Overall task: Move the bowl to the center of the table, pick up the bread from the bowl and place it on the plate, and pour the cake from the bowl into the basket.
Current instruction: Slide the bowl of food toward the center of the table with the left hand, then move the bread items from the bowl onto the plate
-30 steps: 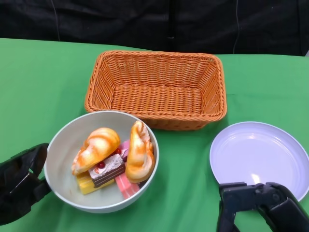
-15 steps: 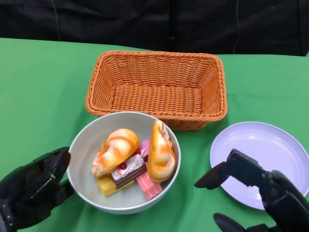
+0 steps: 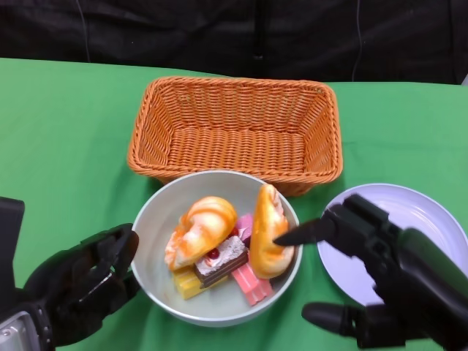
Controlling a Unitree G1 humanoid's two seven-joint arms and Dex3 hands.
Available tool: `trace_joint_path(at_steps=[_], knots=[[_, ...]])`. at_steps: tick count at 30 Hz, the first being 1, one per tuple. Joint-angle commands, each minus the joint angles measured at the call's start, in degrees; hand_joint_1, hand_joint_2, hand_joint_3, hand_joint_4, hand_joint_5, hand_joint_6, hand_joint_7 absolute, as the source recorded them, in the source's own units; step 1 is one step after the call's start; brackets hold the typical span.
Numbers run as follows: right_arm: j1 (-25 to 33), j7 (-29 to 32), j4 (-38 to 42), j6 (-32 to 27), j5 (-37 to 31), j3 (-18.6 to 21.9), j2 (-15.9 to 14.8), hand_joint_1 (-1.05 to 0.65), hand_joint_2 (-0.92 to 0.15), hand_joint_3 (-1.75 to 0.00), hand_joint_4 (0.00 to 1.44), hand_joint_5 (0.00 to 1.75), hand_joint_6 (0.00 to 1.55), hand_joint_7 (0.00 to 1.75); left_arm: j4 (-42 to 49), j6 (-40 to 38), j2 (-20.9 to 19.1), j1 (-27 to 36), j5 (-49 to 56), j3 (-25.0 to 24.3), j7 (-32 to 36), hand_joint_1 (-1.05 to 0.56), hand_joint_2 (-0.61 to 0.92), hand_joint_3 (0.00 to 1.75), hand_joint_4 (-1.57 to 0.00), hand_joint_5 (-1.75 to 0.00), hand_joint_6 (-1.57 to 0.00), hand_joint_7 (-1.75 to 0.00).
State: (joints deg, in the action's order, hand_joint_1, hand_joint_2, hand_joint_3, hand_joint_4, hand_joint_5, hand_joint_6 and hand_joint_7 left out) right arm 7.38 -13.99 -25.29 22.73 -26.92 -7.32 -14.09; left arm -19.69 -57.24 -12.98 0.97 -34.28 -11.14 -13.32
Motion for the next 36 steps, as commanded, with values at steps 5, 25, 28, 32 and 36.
trace_joint_path(at_steps=[5, 25, 28, 32, 36], knots=[[-5.2, 1.3, 1.8, -3.1, -4.0, -2.0, -0.2, -0.50, -0.78, -0.11, 0.00, 1.03, 0.00, 0.92, -2.0, -0.6, 0.4, 1.0, 0.0, 1.7, 0.7, -0.65, 0.92, 0.62, 0.00, 0.00, 0.00, 0.00], [-10.7, 6.5, 12.6, -6.2, -14.8, -6.1, -2.0, -0.54, -0.90, -0.01, 0.00, 0.80, 0.05, 0.63, -4.5, 4.2, -1.8, 3.0, 7.4, 6.8, 2.7, -0.65, 0.92, 0.57, -0.06, -0.03, -0.04, -0.02], [-11.8, 8.4, 15.5, -6.3, -16.5, -6.6, -2.5, -0.55, -0.91, -0.01, 0.00, 0.80, 0.11, 0.53, -4.8, 5.9, -2.6, 3.5, 10.7, 8.0, 3.1, -0.65, 0.92, 0.58, -0.08, -0.04, -0.05, -0.02], [-13.3, 10.2, 18.7, -6.5, -18.1, -7.5, -3.1, -0.53, -0.92, 0.00, 0.00, 0.78, 0.15, 0.45, -5.0, 8.8, -3.3, 4.1, 14.0, 9.1, 2.7, -0.62, 0.92, 0.61, -0.08, -0.04, -0.03, 0.00], [-14.4, 11.9, 21.0, -6.8, -19.6, -8.4, -3.4, -0.54, -0.91, 0.00, 0.00, 0.79, 0.18, 0.39, -4.9, 9.8, -3.0, 4.4, 14.9, 9.0, 2.4, -0.60, 0.92, 0.63, -0.08, -0.04, -0.03, 0.00]])
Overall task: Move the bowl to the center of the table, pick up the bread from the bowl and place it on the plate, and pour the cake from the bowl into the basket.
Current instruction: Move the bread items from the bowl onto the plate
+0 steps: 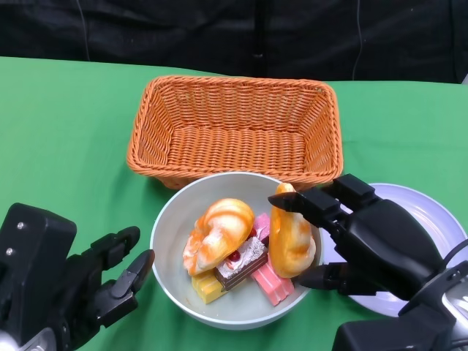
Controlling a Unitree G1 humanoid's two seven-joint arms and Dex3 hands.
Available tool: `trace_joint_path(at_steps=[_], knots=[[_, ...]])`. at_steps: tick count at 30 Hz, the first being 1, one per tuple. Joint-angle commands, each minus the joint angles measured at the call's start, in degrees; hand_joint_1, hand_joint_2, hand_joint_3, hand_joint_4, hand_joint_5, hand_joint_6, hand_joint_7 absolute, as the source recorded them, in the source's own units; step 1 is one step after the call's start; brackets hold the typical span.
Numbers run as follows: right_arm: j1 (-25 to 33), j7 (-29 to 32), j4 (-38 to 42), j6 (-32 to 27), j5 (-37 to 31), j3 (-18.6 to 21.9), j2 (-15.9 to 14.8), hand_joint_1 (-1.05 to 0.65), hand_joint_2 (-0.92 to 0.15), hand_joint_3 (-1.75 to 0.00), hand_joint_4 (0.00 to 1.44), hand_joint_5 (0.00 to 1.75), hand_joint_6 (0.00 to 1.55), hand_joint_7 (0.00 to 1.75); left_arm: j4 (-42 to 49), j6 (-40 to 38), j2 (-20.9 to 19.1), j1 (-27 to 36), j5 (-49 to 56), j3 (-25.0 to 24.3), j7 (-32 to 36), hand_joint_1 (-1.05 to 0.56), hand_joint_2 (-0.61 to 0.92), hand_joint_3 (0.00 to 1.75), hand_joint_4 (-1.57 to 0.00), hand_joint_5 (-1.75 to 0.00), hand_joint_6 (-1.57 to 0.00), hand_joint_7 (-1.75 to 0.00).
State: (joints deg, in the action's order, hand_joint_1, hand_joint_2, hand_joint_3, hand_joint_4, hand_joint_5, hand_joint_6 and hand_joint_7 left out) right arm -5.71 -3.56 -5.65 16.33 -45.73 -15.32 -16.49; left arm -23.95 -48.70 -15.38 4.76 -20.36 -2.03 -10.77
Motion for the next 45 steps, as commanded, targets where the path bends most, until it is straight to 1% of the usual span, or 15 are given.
trace_joint_path(at_steps=[1, 12, 17, 20, 22, 23, 24, 25, 26, 27, 28, 29, 33, 36, 45], knots=[[-1.5, 1.7, 1.7, -0.5, -1.0, -0.6, -1.1, -0.54, -0.91, 0.00, 0.00, 0.79, 0.19, 0.38, -0.7, 1.4, -0.5, 0.7, 1.1, -0.1, -0.2, -0.60, 0.92, 0.63, -0.08, -0.05, -0.03, 0.00], [-4.9, 5.1, 9.5, -1.3, -3.4, -4.7, -0.9, -0.58, -0.92, -0.01, 0.01, 0.80, 0.29, 0.23, -0.5, 2.6, 0.5, 0.6, 2.8, 0.9, 0.3, -0.60, 0.92, 0.60, -0.10, -0.06, -0.04, -0.01], [-6.4, 7.3, 12.2, -0.9, -4.2, -6.7, -1.0, -0.57, -0.92, 0.00, 0.11, 0.71, 0.36, 0.14, -0.7, 2.9, 1.2, 0.9, 3.1, 0.9, 0.4, -0.59, 0.92, 0.59, -0.10, -0.06, -0.05, -0.01], [-7.4, 10.0, 14.7, 1.8, -2.9, -7.5, -0.8, -0.29, -0.89, 0.00, 0.57, 0.66, 0.69, 0.14, -1.6, 2.9, 1.2, 1.3, 3.4, 1.0, 0.5, -0.60, 0.92, 0.59, -0.11, -0.06, -0.06, -0.01], [-7.8, 11.5, 15.6, 3.1, -2.4, -7.7, -0.9, -0.19, -0.88, 0.00, 0.70, 0.74, 0.81, 0.13, -1.8, 2.8, 1.3, 1.4, 3.4, 1.0, 0.4, -0.60, 0.92, 0.59, -0.11, -0.06, -0.06, -0.01], [-8.0, 13.7, 16.5, 5.4, -1.5, -7.5, -0.9, -0.17, -0.89, -0.01, 0.77, 0.85, 0.91, 0.18, -1.9, 2.8, 1.3, 1.4, 3.3, 0.9, 0.3, -0.60, 0.92, 0.59, -0.11, -0.06, -0.06, -0.01], [-8.2, 16.1, 17.4, 7.5, -1.1, -7.4, -0.9, -0.13, -0.89, -0.02, 0.86, 1.15, 1.06, 0.29, -1.9, 2.8, 1.3, 1.5, 3.3, 0.9, 0.2, -0.60, 0.92, 0.59, -0.11, -0.06, -0.06, -0.01], [-8.4, 18.8, 18.3, 9.6, -0.8, -7.3, -1.0, -0.12, -0.89, -0.08, 0.89, 1.42, 1.07, 0.60, -2.0, 2.8, 1.3, 1.5, 3.3, 0.9, 0.2, -0.60, 0.92, 0.59, -0.11, -0.06, -0.06, -0.01], [-8.6, 20.7, 19.1, 11.1, -0.8, -7.2, -1.1, -0.12, -0.68, -0.58, 0.96, 1.61, 0.94, 1.21, -2.1, 2.7, 1.3, 1.5, 3.3, 0.9, 0.2, -0.60, 0.92, 0.59, -0.11, -0.07, -0.06, -0.01], [-8.8, 22.3, 19.6, 12.4, -0.8, -7.1, -1.1, -0.11, -0.53, -0.91, 0.99, 1.68, 0.88, 1.43, -2.2, 2.8, 1.2, 1.5, 3.3, 0.9, 0.1, -0.61, 0.92, 0.59, -0.11, -0.07, -0.07, -0.01], [-8.9, 23.9, 20.0, 13.7, -0.8, -6.9, -1.2, -0.13, -0.43, -1.14, 1.01, 1.72, 0.83, 1.62, -2.2, 2.7, 1.2, 1.5, 3.2, 0.8, 0.1, -0.60, 0.92, 0.59, -0.11, -0.07, -0.07, -0.01], [-8.9, 25.4, 20.0, 14.9, -0.8, -6.7, -1.3, -0.14, -0.40, -1.23, 1.01, 1.73, 0.81, 1.68, -2.2, 2.6, 1.3, 1.5, 3.1, 0.6, 0.1, -0.60, 0.92, 0.59, -0.11, -0.07, -0.07, -0.01], [-8.6, 28.2, 18.3, 18.0, -0.2, -5.4, -1.7, -0.14, -0.32, -1.40, 1.00, 1.75, 0.79, 1.74, -1.9, 2.4, 1.7, 1.4, 2.8, 0.3, 0.2, -0.60, 0.92, 0.59, -0.11, -0.07, -0.07, -0.01], [-7.9, 27.3, 15.3, 18.9, 1.5, -3.8, -2.0, -0.17, -0.25, -1.55, 1.02, 1.75, 0.80, 1.74, -1.3, 3.2, 1.9, 1.5, 2.8, 0.4, 0.0, -0.60, 0.92, 0.58, -0.11, -0.07, -0.08, -0.01], [-6.7, 23.2, 7.6, 19.7, 7.5, 0.2, -1.7, -0.25, -0.14, -1.72, 1.04, 1.75, 0.88, 1.60, -0.9, 3.3, 1.9, 1.4, 2.5, 0.1, -0.4, -0.60, 0.92, 0.59, -0.13, -0.08, -0.09, -0.02]])
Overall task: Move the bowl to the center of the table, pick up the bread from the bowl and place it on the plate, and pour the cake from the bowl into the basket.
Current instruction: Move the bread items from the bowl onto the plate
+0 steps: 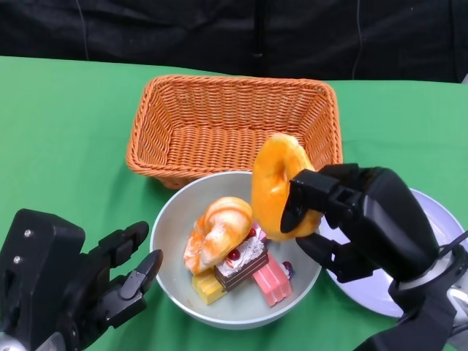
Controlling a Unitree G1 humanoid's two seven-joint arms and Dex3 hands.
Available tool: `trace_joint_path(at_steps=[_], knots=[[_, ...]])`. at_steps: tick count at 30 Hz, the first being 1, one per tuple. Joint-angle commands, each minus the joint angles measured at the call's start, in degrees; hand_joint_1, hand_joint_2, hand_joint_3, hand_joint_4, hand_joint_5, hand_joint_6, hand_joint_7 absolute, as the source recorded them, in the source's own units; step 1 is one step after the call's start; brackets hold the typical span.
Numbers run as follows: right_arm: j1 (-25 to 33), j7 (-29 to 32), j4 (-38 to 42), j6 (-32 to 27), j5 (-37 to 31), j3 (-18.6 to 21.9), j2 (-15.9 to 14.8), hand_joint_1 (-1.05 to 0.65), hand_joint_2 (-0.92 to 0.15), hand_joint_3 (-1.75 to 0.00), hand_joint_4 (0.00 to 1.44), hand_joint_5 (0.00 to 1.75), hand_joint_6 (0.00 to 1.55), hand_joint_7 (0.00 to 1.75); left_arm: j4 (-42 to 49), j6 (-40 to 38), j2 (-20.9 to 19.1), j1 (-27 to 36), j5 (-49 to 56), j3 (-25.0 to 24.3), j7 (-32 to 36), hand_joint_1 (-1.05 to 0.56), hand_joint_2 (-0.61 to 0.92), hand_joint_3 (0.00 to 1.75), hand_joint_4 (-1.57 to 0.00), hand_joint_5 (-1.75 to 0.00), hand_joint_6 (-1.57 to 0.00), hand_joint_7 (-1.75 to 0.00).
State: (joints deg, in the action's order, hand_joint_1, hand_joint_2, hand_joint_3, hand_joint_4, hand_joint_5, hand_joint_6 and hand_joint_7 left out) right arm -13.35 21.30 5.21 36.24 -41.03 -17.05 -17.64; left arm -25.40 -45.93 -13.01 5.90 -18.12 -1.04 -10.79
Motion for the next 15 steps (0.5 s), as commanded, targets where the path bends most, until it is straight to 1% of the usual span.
trace_joint_path(at_steps=[1, 4, 7, 9, 11, 15], knots=[[1.2, -2.4, -4.4, -0.3, 3.6, 2.3, -0.4, -0.26, -0.13, -1.73, 1.04, 1.75, 0.89, 1.61, 0.6, 0.5, -0.6, 0.2, 0.2, -0.9, -0.4, -0.60, 0.92, 0.59, -0.13, -0.08, -0.09, -0.02], [2.5, -4.8, -8.3, -0.5, 6.4, 3.8, -0.3, -0.29, -0.13, -1.74, 1.05, 1.75, 0.89, 1.61, -0.2, 0.4, -1.0, 0.6, 0.1, -0.9, -0.6, -0.60, 0.92, 0.60, -0.12, -0.08, -0.10, -0.02], [3.5, -6.6, -10.4, 0.3, 9.8, 5.1, -0.3, -0.28, -0.11, -1.75, 1.04, 1.75, 0.88, 1.60, -0.6, 0.0, -0.8, 0.7, -0.4, -1.1, -0.7, -0.59, 0.92, 0.61, -0.12, -0.09, -0.10, -0.01], [4.4, -7.3, -11.6, 1.1, 12.2, 6.8, -0.7, -0.22, -0.10, -1.75, 1.03, 1.75, 0.88, 1.61, -1.0, -0.2, -0.9, 0.6, -0.5, -1.0, -0.6, -0.59, 0.92, 0.61, -0.12, -0.09, -0.10, -0.01], [4.8, -8.0, -12.1, 1.7, 13.2, 7.8, -0.6, -0.18, -0.08, -1.75, 1.04, 1.75, 0.88, 1.61, -1.2, -0.4, -0.9, 0.7, -0.5, -1.0, -0.6, -0.59, 0.92, 0.61, -0.11, -0.08, -0.10, -0.01], [6.5, -9.9, -13.3, 0.4, 13.2, 12.7, -2.8, -0.14, -0.04, -1.75, 1.03, 1.75, 0.89, 1.55, -1.6, -0.4, -1.2, 0.7, -0.8, -1.1, -1.2, -0.60, 0.92, 0.60, -0.10, -0.08, -0.10, -0.01]])
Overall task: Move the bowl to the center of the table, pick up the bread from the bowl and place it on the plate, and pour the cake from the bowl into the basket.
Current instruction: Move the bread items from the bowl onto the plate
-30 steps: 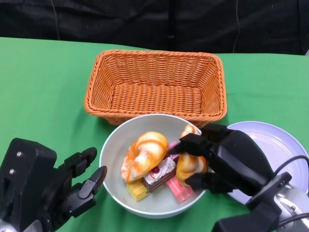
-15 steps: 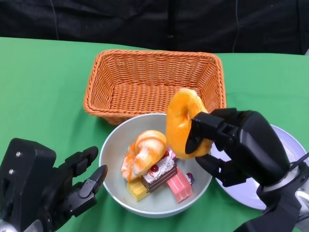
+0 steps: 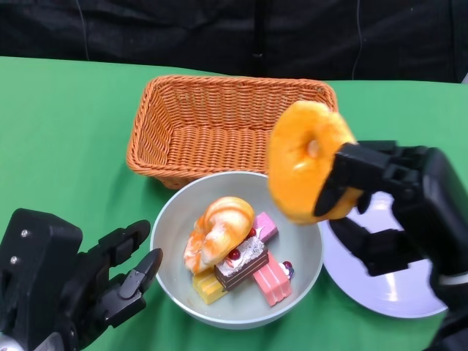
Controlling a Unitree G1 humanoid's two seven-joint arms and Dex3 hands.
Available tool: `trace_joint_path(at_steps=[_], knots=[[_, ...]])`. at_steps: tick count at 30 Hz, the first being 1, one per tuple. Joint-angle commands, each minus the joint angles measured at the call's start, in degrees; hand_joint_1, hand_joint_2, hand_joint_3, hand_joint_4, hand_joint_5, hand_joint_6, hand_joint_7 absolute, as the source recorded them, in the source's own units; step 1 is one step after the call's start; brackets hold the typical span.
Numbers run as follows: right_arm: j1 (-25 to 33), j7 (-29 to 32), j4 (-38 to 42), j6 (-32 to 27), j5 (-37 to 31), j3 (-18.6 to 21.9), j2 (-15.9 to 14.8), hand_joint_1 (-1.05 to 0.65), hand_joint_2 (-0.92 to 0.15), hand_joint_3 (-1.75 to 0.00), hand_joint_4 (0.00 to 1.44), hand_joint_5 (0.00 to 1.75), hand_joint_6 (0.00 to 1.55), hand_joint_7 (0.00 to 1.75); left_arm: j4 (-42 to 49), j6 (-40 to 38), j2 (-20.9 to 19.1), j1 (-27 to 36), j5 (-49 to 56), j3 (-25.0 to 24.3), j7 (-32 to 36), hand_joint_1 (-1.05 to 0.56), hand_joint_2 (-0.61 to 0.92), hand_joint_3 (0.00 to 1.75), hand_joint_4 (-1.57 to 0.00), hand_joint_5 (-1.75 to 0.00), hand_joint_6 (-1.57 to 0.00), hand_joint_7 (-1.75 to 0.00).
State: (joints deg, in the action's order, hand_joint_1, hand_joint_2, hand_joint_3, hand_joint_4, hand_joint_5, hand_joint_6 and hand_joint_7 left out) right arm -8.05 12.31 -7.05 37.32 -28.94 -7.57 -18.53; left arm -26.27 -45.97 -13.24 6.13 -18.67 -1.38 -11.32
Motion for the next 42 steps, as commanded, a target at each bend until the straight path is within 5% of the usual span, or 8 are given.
trace_joint_path(at_steps=[1, 11, 23, 26, 30, 33, 37, 42], knots=[[1.7, -1.0, -0.8, -0.9, 1.0, 4.6, -2.6, -0.14, -0.03, -1.75, 1.03, 1.75, 0.90, 1.54, -0.9, -0.6, -1.1, 0.4, -0.4, -0.8, -0.8, -0.60, 0.92, 0.60, -0.10, -0.08, -0.10, -0.01], [6.1, -5.7, -2.0, -7.9, -0.9, 10.9, -5.8, -0.07, 0.00, -1.74, 1.03, 1.75, 0.93, 1.50, -2.4, -2.7, -1.2, 0.3, -1.0, -1.1, -0.5, -0.60, 0.92, 0.59, -0.11, -0.09, -0.11, -0.01], [5.0, -5.9, 6.4, -11.8, -7.8, 8.8, -8.6, 0.13, -0.03, -1.59, 1.02, 1.75, 0.94, 1.44, -1.8, -2.7, -0.8, 0.2, -1.8, -1.8, -0.7, -0.60, 0.92, 0.59, -0.09, -0.08, -0.10, 0.00], [3.5, -6.3, 10.2, -12.5, -9.7, 7.2, -9.8, 0.10, -0.13, -1.40, 0.96, 1.72, 0.99, 1.15, -1.6, -2.8, -0.7, -0.1, -1.5, -1.6, -0.5, -0.59, 0.92, 0.59, -0.10, -0.09, -0.10, -0.01], [3.0, -10.4, 10.7, -17.9, -11.6, 5.3, -10.9, -0.06, -0.55, -0.62, 0.97, 1.08, 1.15, 0.28, -1.8, -2.8, -0.6, 0.1, -1.7, -1.7, -0.6, -0.58, 0.92, 0.59, -0.09, -0.09, -0.10, 0.00], [3.0, -14.5, 9.4, -21.4, -12.3, 3.9, -12.0, -0.14, -0.82, -0.12, 1.03, 0.37, 1.02, 0.03, -2.0, -2.5, -0.7, 0.3, -1.7, -1.6, -0.8, -0.59, 0.92, 0.59, -0.09, -0.09, -0.10, 0.00], [3.1, -21.0, 7.3, -25.5, -12.8, 2.2, -13.6, -0.26, -0.88, -0.03, 0.76, 0.08, 0.70, 0.00, -2.2, -2.7, -0.7, 0.4, -1.7, -1.7, -0.6, -0.58, 0.92, 0.61, -0.09, -0.09, -0.11, -0.01], [3.9, -26.1, 3.7, -29.1, -12.3, 1.4, -14.8, -0.40, -0.92, -0.03, 0.52, 0.00, 0.47, 0.00, -2.4, -2.9, -1.0, 0.4, -1.7, -1.8, -0.8, -0.58, 0.92, 0.61, -0.09, -0.10, -0.10, 0.00]])
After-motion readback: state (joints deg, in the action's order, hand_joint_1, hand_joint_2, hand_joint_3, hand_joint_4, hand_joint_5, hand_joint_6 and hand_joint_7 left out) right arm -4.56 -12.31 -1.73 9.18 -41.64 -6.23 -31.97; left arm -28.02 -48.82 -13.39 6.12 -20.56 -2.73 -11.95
